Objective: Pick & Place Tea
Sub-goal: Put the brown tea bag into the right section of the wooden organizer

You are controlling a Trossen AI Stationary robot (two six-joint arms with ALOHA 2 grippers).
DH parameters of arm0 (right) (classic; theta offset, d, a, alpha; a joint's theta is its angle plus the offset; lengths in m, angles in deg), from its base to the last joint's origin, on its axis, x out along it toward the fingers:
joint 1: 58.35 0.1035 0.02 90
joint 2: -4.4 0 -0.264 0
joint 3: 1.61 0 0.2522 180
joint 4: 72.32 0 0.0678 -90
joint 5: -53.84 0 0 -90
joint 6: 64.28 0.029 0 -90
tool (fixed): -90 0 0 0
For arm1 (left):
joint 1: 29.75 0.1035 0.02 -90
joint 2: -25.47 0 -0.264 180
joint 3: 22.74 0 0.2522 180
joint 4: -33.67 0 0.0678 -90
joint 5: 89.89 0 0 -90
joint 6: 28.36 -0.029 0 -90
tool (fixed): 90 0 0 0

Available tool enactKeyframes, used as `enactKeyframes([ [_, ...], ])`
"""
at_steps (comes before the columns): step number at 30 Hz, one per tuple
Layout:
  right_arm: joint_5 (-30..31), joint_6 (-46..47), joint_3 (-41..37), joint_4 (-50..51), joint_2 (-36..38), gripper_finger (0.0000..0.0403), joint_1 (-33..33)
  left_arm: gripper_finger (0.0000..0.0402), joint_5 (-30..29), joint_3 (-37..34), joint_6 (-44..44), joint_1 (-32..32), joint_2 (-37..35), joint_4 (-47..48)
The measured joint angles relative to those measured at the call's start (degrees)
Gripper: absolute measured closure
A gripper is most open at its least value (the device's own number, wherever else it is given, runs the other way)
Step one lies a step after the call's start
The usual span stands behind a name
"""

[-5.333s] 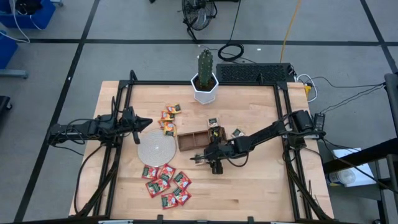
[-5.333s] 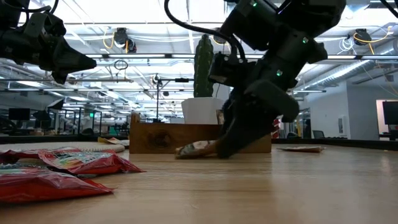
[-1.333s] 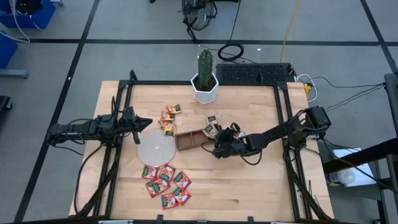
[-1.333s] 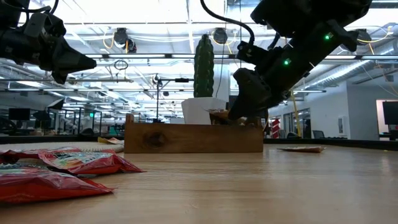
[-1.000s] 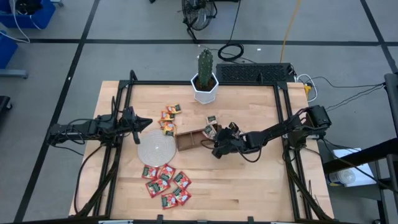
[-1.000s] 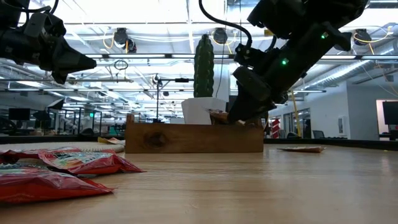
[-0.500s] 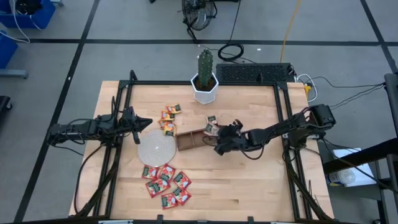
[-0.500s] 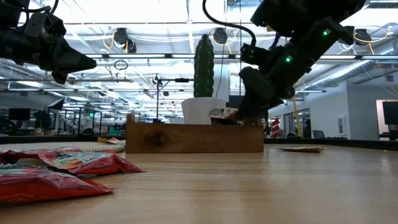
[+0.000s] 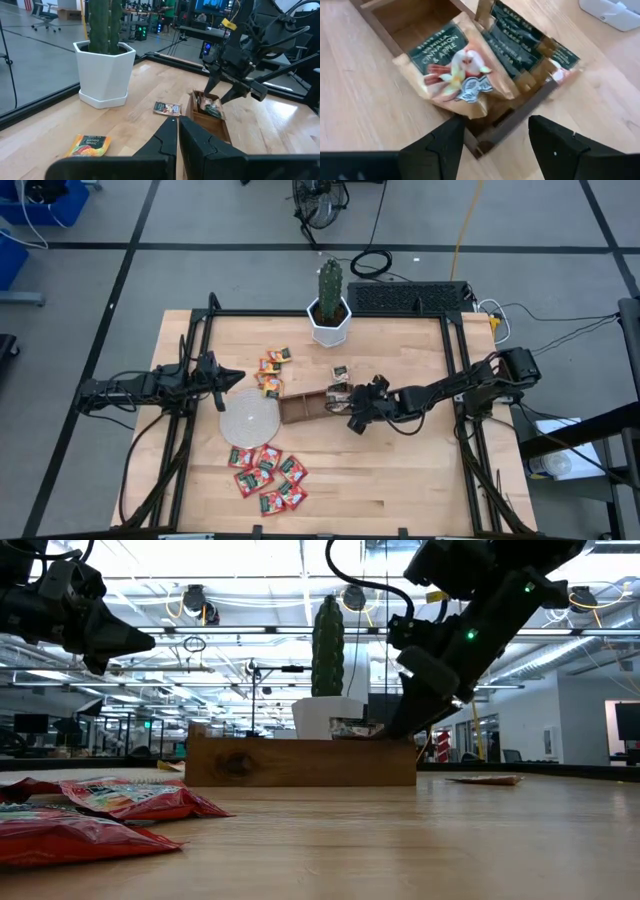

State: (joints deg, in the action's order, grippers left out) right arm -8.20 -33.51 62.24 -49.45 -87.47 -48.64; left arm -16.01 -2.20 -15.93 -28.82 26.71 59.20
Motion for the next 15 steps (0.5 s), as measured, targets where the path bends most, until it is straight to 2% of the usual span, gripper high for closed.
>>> enactKeyframes([
  [10,1.76,-1.69,0.00,-0.38,5.72,0.0202,0.00,0.0380,0.00,-0.01,0.00,0.00,0.00,0.02],
  [13,1.69,-6.76,0.00,-3.80,6.16,0.0202,0.11,0.0380,0.00,-0.01,0.00,0.00,0.00,0.00],
  [15,-0.44,-12.17,0.00,-6.50,6.18,0.0202,0.11,0.0380,0.00,0.00,0.00,0.00,0.00,0.01],
])
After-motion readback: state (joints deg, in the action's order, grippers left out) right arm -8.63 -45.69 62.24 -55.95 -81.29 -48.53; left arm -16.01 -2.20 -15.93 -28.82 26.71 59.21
